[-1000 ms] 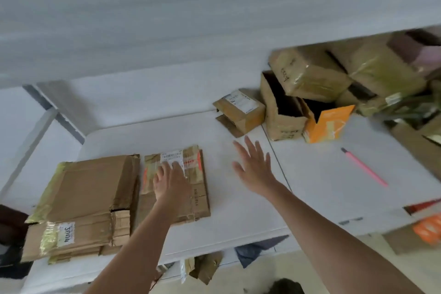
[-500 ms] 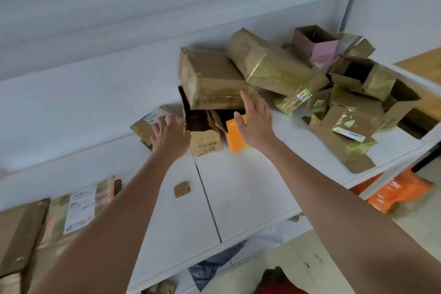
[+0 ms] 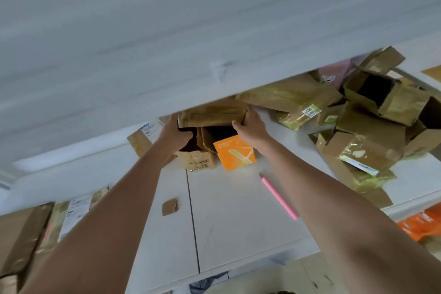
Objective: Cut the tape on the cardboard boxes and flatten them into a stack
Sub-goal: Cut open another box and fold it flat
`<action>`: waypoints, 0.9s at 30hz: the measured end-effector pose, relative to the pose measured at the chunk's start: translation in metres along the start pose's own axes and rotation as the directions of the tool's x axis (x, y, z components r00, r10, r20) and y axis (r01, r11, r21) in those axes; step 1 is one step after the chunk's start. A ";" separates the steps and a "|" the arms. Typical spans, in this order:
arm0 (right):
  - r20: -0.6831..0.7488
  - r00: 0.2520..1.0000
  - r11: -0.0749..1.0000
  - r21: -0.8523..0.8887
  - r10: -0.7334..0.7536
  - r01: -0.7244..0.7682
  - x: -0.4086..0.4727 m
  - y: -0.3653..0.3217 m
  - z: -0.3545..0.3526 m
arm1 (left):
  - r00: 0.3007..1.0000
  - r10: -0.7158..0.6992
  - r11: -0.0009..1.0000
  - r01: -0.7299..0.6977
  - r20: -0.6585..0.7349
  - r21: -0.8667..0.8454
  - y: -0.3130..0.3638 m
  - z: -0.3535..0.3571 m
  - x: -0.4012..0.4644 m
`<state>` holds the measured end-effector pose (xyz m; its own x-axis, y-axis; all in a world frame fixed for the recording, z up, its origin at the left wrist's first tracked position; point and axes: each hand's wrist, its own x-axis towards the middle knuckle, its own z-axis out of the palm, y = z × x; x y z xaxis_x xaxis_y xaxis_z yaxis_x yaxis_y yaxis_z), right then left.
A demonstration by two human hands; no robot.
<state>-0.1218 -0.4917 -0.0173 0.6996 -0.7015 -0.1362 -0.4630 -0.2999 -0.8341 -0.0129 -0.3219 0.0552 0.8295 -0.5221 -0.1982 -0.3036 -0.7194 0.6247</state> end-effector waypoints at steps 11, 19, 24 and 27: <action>-0.033 0.969 0.942 0.228 -0.245 0.246 -0.042 -0.033 0.007 | 0.992 0.067 0.856 -0.114 -0.110 -0.505 -0.031 -0.039 -0.029; -0.048 0.890 0.822 0.363 -0.454 0.439 -0.109 -0.082 0.023 | 0.937 0.156 0.722 -0.325 -0.314 -0.611 -0.078 -0.081 -0.091; -0.060 0.881 0.808 0.372 -0.469 0.456 -0.149 -0.100 0.059 | 0.898 0.045 0.702 -0.340 -0.437 -0.626 -0.113 -0.102 -0.132; -0.113 0.883 0.799 0.385 -0.456 0.462 -0.171 -0.108 0.079 | 0.859 -0.016 0.713 -0.349 -0.512 -0.608 -0.136 -0.112 -0.150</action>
<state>-0.1486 -0.2883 0.0540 0.7674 -0.5554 0.3202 0.1625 -0.3147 -0.9352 -0.0437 -0.0942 0.0847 0.9573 -0.2026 0.2063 -0.2210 -0.0524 0.9739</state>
